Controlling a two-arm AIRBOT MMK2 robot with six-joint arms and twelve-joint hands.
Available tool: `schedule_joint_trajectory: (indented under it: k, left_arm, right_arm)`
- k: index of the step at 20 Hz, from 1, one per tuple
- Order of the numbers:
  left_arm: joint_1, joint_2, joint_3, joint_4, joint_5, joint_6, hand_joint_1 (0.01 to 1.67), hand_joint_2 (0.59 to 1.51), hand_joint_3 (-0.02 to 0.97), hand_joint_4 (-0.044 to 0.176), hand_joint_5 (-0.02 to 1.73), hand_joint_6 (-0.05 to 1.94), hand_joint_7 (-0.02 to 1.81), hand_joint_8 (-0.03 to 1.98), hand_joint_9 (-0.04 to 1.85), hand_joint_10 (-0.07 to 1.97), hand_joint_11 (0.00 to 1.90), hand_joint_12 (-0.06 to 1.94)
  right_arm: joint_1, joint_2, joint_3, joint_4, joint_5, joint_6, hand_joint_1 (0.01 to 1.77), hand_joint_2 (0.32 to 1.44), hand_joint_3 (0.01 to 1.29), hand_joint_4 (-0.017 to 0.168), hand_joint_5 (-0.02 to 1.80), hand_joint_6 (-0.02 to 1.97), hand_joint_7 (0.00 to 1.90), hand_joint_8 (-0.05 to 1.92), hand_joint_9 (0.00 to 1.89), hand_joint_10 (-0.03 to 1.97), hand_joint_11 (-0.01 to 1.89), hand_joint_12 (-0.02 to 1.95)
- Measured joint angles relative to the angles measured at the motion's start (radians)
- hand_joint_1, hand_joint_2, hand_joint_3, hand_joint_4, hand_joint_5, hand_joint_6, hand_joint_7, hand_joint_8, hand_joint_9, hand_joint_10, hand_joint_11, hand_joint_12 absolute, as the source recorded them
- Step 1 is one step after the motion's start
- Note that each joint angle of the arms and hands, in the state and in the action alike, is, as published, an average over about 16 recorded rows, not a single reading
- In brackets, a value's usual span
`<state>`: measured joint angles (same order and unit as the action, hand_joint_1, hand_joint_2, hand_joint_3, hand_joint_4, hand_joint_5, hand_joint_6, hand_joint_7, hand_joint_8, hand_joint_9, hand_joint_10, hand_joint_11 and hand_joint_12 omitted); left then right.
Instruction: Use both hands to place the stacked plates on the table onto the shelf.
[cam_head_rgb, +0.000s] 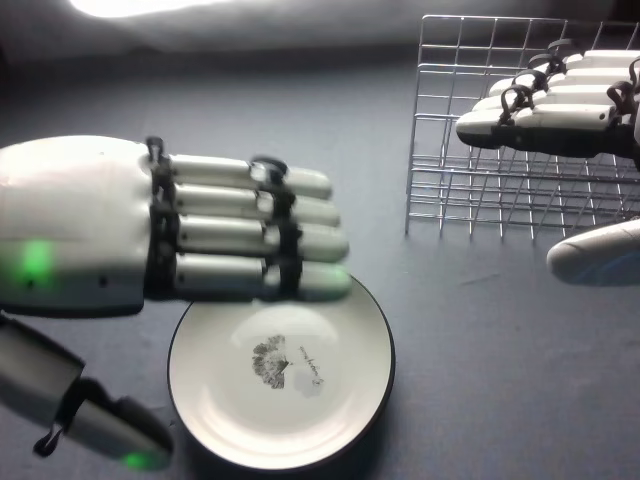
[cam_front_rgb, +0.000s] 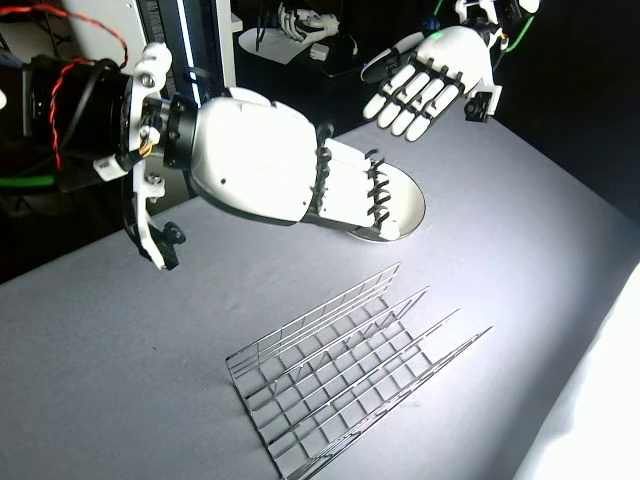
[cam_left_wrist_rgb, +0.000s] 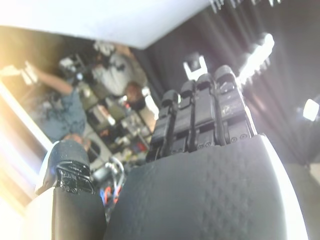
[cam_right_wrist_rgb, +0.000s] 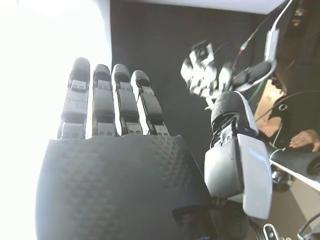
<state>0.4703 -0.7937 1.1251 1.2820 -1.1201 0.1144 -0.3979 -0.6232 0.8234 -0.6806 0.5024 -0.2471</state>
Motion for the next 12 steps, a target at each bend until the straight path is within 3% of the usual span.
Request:
schedule_joint_trajectory:
  k: [5, 9, 12]
  left_arm:
    - [-0.023, -0.021, 0.052, 0.161, -0.055, -0.056, 0.02, 1.128, 0.033, 0.001, 0.04, 0.01, 0.03, 0.01, 0.02, 0.01, 0.02, 0.0]
    - [-0.024, -0.039, 0.081, 0.282, -0.061, -0.09, 0.02, 1.13, 0.028, 0.001, 0.07, 0.01, 0.05, 0.01, 0.02, 0.01, 0.02, 0.0]
    - [-0.005, -0.05, 0.097, 0.336, -0.051, -0.096, 0.02, 1.131, 0.023, 0.001, 0.08, 0.01, 0.05, 0.01, 0.02, 0.01, 0.02, 0.0]
  right_arm:
    - [-0.013, -0.003, 0.015, -0.024, 0.02, -0.001, 0.03, 1.18, 0.01, -0.001, 0.12, 0.02, 0.12, 0.0, 0.11, 0.0, 0.02, 0.36]
    - [-0.024, -0.009, 0.044, -0.076, 0.06, -0.004, 0.05, 1.18, 0.01, -0.001, 0.16, 0.02, 0.15, 0.0, 0.14, 0.0, 0.02, 0.44]
    - [-0.031, -0.013, 0.07, -0.125, 0.097, -0.007, 0.06, 1.18, 0.01, 0.001, 0.18, 0.02, 0.16, 0.0, 0.15, 0.0, 0.02, 0.49]
